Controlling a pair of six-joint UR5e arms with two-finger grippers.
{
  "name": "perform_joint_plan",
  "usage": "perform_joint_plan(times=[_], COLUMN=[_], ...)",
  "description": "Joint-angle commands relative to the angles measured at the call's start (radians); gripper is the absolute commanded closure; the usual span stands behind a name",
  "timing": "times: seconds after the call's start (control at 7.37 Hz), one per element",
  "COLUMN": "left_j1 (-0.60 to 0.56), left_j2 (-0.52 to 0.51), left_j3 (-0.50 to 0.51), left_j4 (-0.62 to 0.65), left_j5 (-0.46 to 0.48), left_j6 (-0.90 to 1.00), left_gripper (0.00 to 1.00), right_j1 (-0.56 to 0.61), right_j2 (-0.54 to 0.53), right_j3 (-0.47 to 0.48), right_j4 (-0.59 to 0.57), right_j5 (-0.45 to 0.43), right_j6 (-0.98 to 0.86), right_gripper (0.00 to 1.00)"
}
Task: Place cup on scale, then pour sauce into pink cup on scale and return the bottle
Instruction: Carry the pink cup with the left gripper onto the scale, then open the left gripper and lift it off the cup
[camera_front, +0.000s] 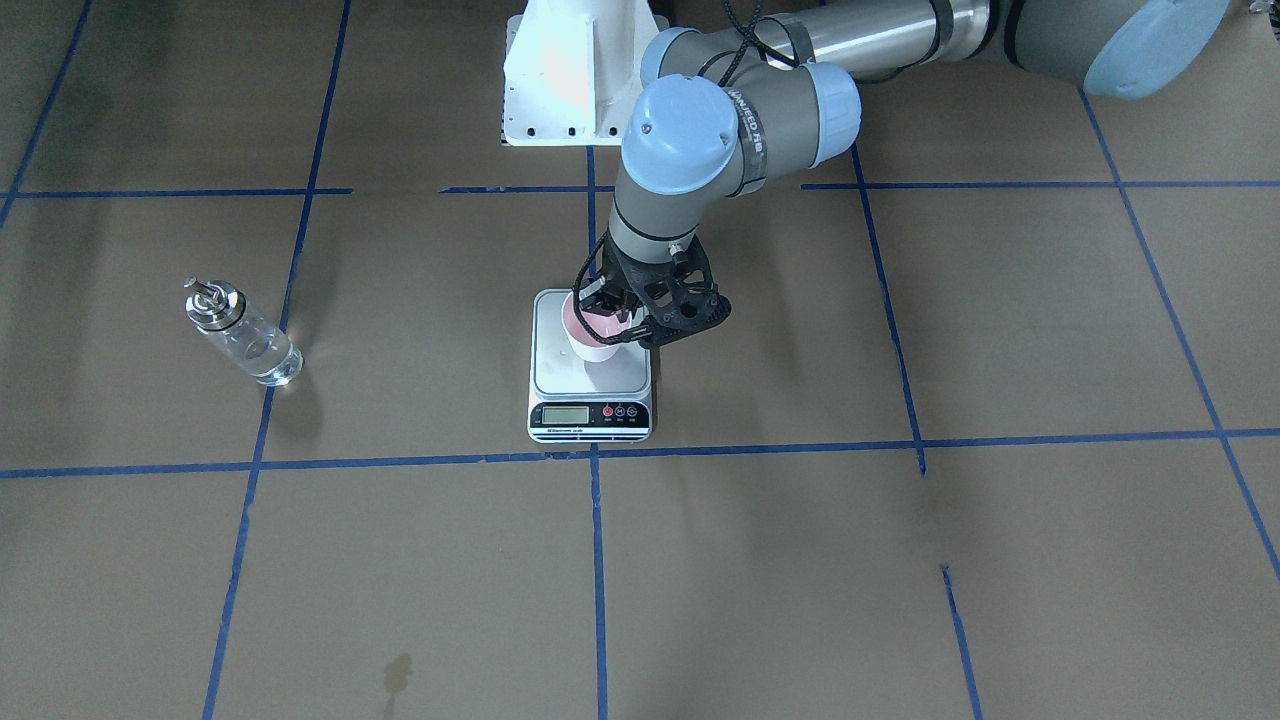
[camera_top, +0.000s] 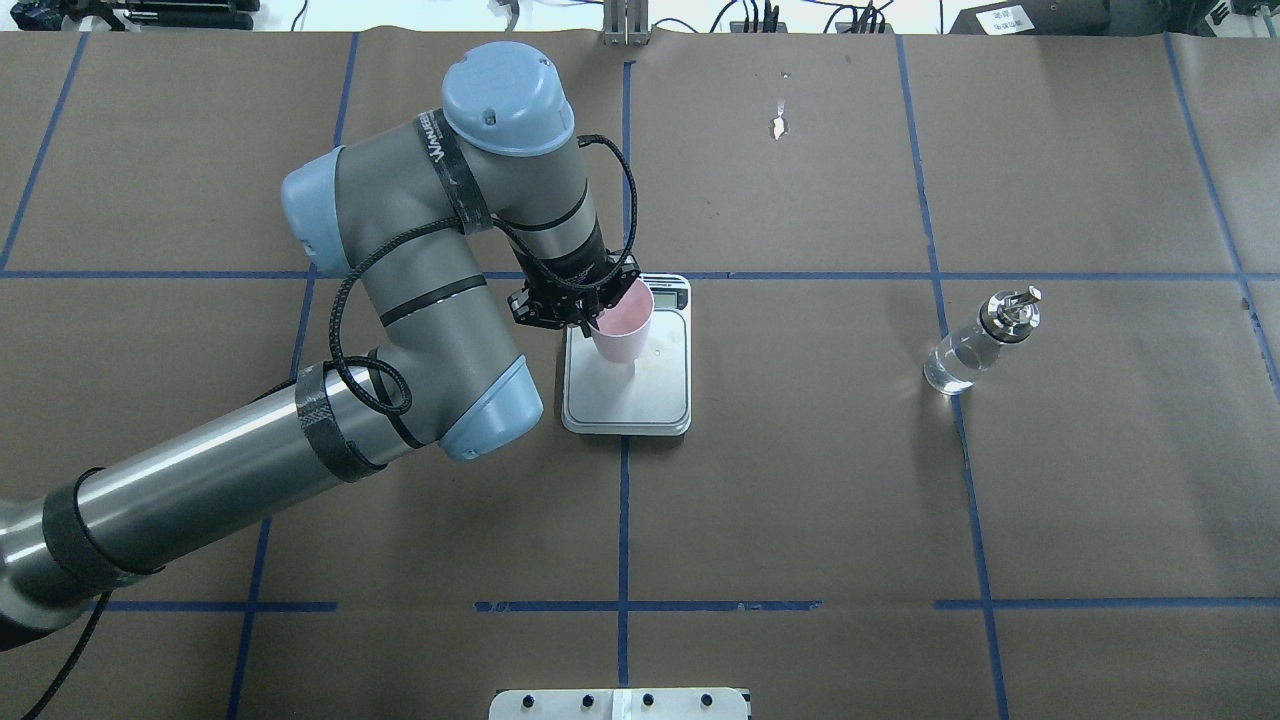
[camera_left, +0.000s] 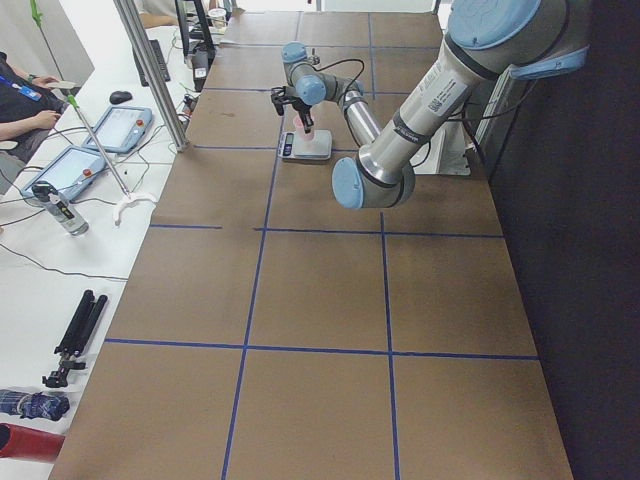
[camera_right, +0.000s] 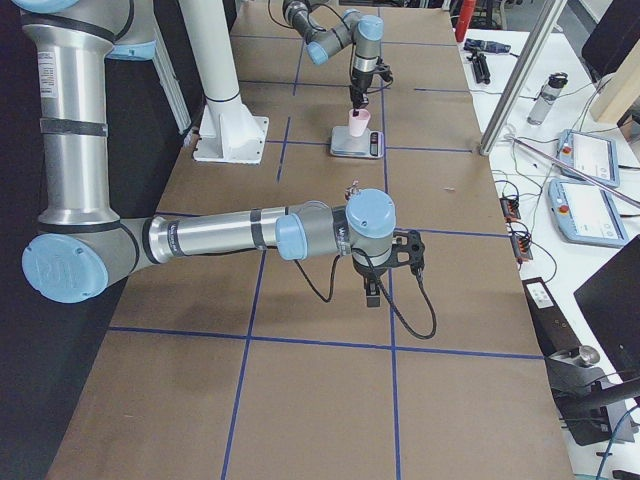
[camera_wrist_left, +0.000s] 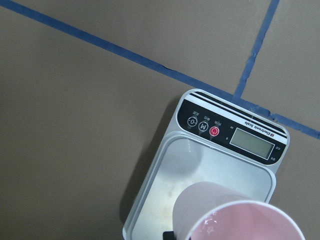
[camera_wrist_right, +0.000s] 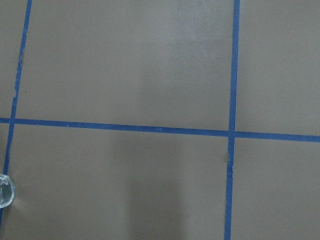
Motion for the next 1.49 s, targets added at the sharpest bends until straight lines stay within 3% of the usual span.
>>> perform_joint_plan(times=[0.0, 0.41, 0.54, 0.81, 0.95, 1.09, 1.36], left_j1=[0.021, 0.025, 0.025, 0.025, 0.023, 0.018, -0.004], left_j2=[0.005, 0.005, 0.006, 0.012, 0.017, 0.017, 0.101], left_j3=[0.003, 0.015, 0.017, 0.021, 0.015, 0.009, -0.127], left_j4=[-0.02, -0.048, -0.051, -0.051, -0.049, -0.048, -0.022], left_j5=[0.002, 0.0, 0.0, 0.003, 0.003, 0.008, 0.002], left_j6=[-0.002, -0.002, 0.0, 0.006, 0.007, 0.009, 0.039], left_gripper=[1.0, 1.0, 0.94, 0.11, 0.01, 0.01, 0.0], right_j1=[0.0, 0.0, 0.0, 0.0, 0.0, 0.0, 0.0], right_j2=[0.001, 0.003, 0.003, 0.003, 0.005, 0.005, 0.005], right_j3=[0.0, 0.0, 0.002, 0.0, 0.002, 0.0, 0.012], right_j4=[-0.002, -0.002, -0.002, -0.002, -0.002, -0.002, -0.003], right_j5=[-0.003, -0.004, -0.004, -0.004, -0.004, -0.004, 0.009], right_j6=[0.0, 0.0, 0.0, 0.0, 0.0, 0.0, 0.005], right_gripper=[0.0, 0.0, 0.0, 0.0, 0.0, 0.0, 0.0])
